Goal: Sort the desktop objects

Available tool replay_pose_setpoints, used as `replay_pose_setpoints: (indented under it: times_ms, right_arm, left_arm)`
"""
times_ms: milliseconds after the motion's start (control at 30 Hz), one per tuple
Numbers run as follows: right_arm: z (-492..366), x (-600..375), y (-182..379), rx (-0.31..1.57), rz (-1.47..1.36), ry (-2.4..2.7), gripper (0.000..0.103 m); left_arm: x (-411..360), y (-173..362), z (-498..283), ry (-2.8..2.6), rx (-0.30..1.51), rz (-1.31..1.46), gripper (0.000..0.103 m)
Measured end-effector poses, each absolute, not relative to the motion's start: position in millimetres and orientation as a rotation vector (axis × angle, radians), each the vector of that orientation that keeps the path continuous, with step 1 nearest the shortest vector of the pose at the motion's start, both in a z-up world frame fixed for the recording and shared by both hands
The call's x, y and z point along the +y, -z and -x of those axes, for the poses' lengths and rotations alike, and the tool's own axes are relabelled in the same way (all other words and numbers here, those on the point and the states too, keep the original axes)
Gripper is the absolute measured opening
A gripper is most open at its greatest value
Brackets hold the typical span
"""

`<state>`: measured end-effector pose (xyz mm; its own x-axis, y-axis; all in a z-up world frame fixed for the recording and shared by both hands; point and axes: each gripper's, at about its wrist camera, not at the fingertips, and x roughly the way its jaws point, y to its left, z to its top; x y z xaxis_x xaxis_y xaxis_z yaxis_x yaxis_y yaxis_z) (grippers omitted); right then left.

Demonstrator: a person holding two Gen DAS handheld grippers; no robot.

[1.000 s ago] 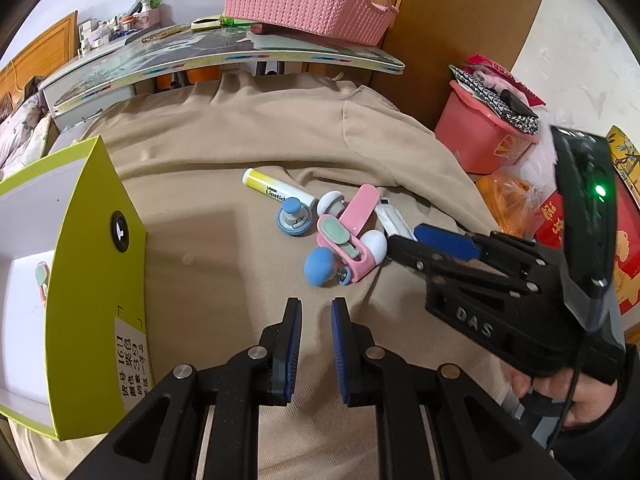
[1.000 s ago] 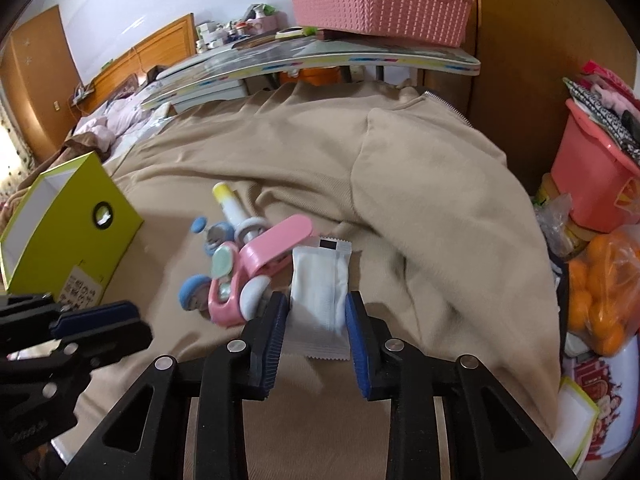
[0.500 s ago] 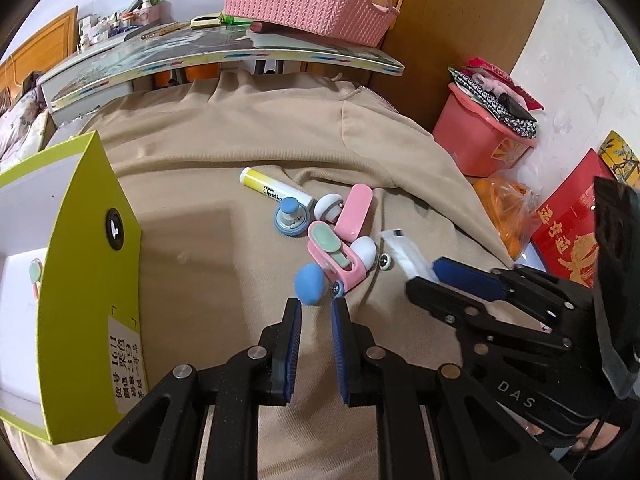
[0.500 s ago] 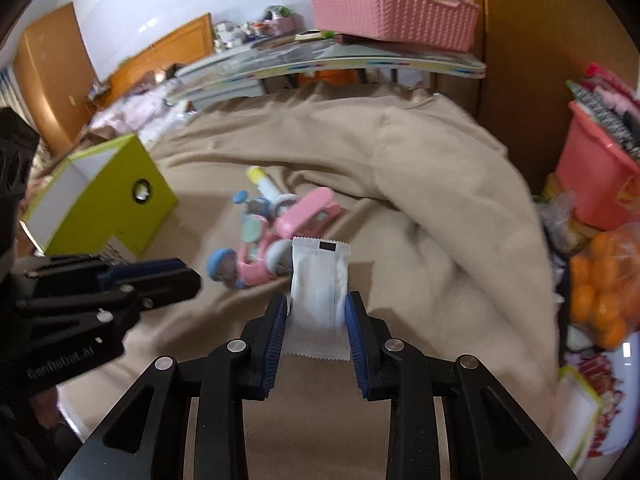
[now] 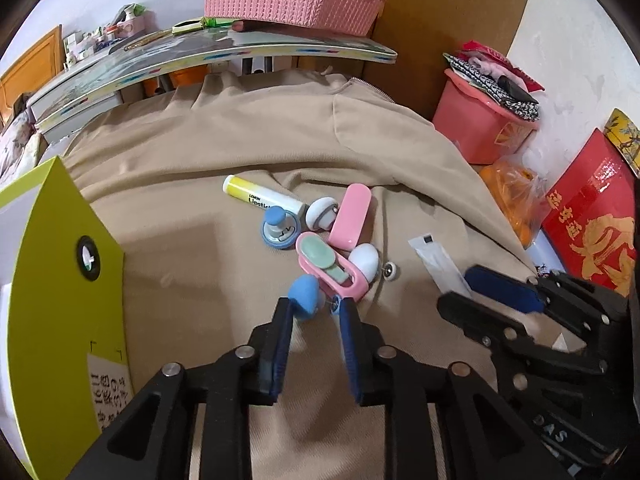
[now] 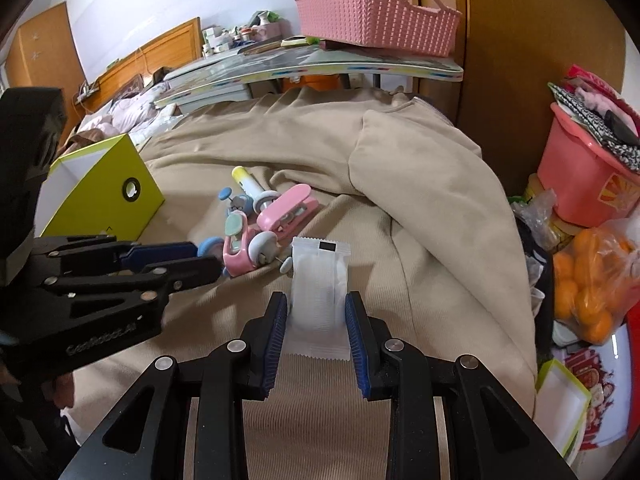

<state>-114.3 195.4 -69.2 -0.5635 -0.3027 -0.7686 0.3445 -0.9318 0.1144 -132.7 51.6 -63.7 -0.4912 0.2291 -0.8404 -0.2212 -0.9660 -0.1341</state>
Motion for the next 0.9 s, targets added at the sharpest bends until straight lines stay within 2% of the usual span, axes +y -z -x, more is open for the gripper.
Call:
replay_pose_setpoints:
  times_ms: [900]
  right_arm:
    - [111.7,193.8,71.4,0.037,-1.211,2.486,0.031]
  left_arm:
    - [47.7,74.6,145.1,-2.541,-0.065,1.43,0.026]
